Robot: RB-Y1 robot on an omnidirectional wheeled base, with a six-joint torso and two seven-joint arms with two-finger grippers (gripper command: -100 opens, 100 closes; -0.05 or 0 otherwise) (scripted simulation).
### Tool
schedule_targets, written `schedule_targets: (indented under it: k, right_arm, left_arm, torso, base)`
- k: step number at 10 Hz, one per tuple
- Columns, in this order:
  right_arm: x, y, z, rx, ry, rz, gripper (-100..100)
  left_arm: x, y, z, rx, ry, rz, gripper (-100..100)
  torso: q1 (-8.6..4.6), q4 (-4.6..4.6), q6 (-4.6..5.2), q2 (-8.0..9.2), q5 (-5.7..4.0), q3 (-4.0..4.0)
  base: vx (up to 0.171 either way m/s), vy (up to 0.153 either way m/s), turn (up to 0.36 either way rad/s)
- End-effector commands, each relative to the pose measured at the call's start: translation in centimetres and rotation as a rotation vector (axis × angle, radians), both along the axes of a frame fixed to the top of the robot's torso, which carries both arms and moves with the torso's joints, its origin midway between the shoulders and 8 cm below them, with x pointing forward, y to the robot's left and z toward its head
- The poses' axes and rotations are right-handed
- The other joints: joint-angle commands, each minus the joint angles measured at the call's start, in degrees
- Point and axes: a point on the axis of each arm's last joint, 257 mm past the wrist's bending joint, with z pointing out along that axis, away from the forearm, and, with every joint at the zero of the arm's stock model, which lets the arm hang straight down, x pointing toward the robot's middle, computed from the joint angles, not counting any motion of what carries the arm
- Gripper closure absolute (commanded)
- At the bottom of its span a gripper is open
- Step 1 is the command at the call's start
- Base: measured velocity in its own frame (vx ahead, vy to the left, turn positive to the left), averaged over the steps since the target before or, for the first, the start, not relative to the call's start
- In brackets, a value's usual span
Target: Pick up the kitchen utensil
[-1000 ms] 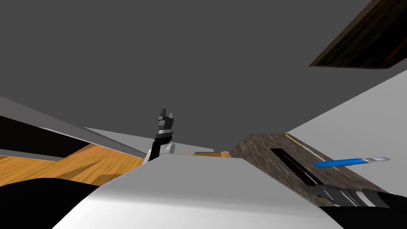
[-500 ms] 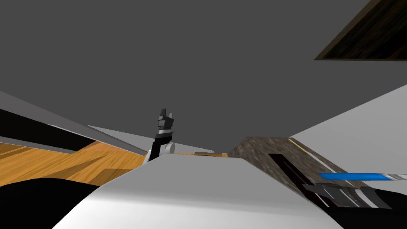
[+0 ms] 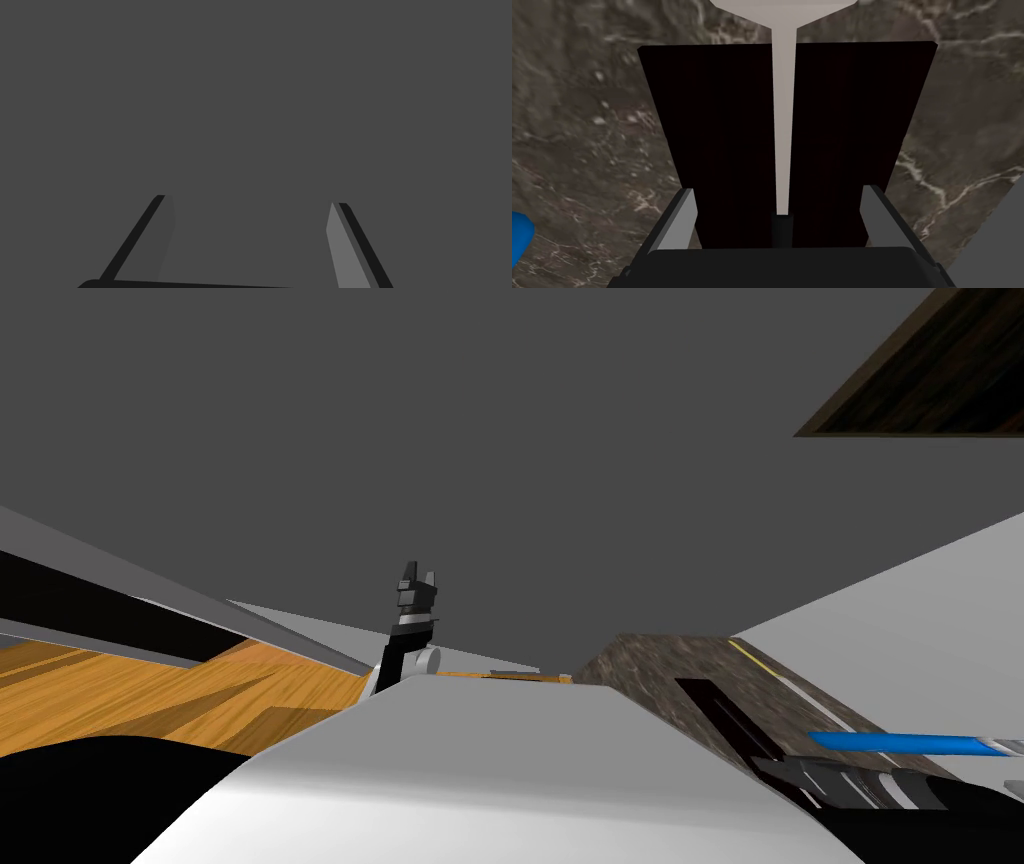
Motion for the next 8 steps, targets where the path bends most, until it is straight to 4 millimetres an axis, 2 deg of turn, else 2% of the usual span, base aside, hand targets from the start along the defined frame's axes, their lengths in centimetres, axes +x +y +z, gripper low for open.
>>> schedule_targets:
  k: [1, 2, 6, 7, 8]
  right_arm:
    - [0.0, 0.0, 0.0, 0.000, 0.000, 0.000, -100]
    - [0.0, 0.0, 0.0, 0.000, 0.000, 0.000, 100]
    - [0.0, 0.0, 0.0, 0.000, 0.000, 0.004, 100]
    - [0.0, 0.0, 0.0, 0.001, 0.000, 0.004, 0]
    - [0.6, -0.4, 1.2, -0.005, 0.004, 0.006, 100]
  left_arm:
    - [0.0, 0.0, 0.0, 0.000, 0.000, 0.000, 0]
    - [0.0, 0.0, 0.0, 0.000, 0.000, 0.000, 0]
    - [0.0, 0.0, 0.0, 0.000, 0.000, 0.000, 0]
    - [0.0, 0.0, 0.0, 0.000, 0.000, 0.000, 0]
    - [0.0, 0.0, 0.0, 0.000, 0.000, 0.000, 0]
  torso:
    - [0.00, 0.00, 0.00, 0.00, 0.00, 0.00]
    - [-0.09, 0.00, 0.00, -0.01, -0.05, -0.01]
    - [-0.18, -0.01, 0.08, -0.04, -0.09, -0.02]
    - [-0.18, -0.01, 0.07, -0.03, -0.09, -0.02]
    - [-0.16, 0.01, 0.02, -0.04, -0.09, -0.01]
  base:
    - [-0.001, -0.010, 0.005]
    - [0.000, 0.000, 0.000]
    - [0.000, 0.000, 0.000]
    - [0.000, 0.000, 0.000]
    - [0.001, 0.025, -0.057]
